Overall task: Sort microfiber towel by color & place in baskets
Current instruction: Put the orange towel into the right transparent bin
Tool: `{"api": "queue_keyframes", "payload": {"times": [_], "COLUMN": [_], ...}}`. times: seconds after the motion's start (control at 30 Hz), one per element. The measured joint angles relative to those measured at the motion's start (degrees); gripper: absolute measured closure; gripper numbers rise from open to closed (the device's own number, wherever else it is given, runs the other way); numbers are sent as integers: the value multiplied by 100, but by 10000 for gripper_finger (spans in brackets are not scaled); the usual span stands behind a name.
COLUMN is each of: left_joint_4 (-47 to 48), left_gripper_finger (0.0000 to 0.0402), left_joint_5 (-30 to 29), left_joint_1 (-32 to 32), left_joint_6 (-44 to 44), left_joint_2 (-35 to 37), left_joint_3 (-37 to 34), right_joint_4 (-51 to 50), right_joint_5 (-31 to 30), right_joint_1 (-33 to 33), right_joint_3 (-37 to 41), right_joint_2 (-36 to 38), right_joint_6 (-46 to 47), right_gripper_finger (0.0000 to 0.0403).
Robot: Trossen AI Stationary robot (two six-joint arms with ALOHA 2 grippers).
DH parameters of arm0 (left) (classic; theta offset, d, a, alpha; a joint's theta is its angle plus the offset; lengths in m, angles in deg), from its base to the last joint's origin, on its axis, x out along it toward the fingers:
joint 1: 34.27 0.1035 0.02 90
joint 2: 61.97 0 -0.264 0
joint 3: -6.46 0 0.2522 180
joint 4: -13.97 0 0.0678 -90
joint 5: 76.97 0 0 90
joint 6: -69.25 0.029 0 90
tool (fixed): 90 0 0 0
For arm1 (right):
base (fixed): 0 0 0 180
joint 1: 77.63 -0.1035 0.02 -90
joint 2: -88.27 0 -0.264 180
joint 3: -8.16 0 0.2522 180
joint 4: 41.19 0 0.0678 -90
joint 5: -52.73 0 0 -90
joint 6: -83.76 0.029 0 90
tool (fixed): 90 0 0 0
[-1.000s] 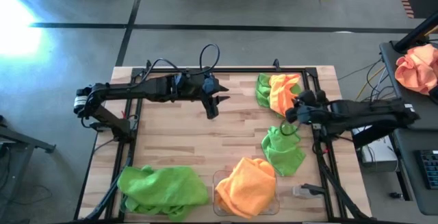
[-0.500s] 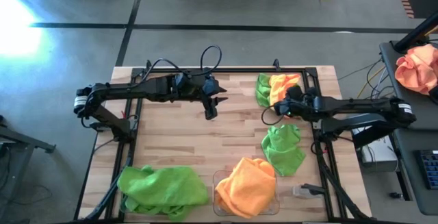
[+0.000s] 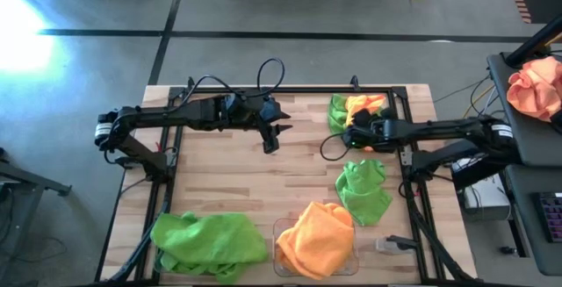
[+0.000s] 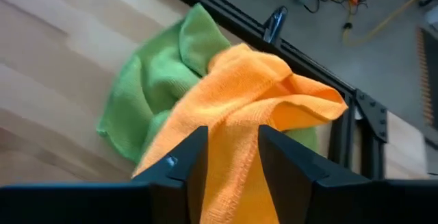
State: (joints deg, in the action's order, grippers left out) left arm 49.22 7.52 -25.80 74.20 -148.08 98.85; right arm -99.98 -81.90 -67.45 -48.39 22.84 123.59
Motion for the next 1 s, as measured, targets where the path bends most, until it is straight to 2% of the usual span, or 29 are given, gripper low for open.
{"api": "queue_keyframes", "payload": {"times": [0.2, 0.47, 0.7, 0.8, 0.9, 1.0], "left_joint_4": [125, 199, 199, 199, 199, 199], "left_gripper_finger": [283, 283, 283, 283, 283, 283], "left_joint_5": [6, 14, 26, 26, 26, 24], "left_joint_1": [-7, -28, -28, -28, -28, -28], "left_joint_6": [-128, -270, -339, -397, -404, -406], "left_joint_2": [0, -2, -2, -2, -2, -2], "left_joint_3": [0, 0, 0, 0, 0, 0], "right_joint_4": [-457, -449, -452, -445, -441, -421], "right_joint_5": [-46, -68, -325, -611, -1258, -1651], "right_joint_1": [0, 0, 0, 0, 0, 0], "right_joint_3": [-154, -281, -344, -345, -341, -339], "right_joint_2": [-426, -598, -769, -896, -1073, -1255], "right_joint_6": [10, 18, 14, 33, 219, 463], "right_gripper_finger": [257, 253, 237, 233, 232, 232]}}
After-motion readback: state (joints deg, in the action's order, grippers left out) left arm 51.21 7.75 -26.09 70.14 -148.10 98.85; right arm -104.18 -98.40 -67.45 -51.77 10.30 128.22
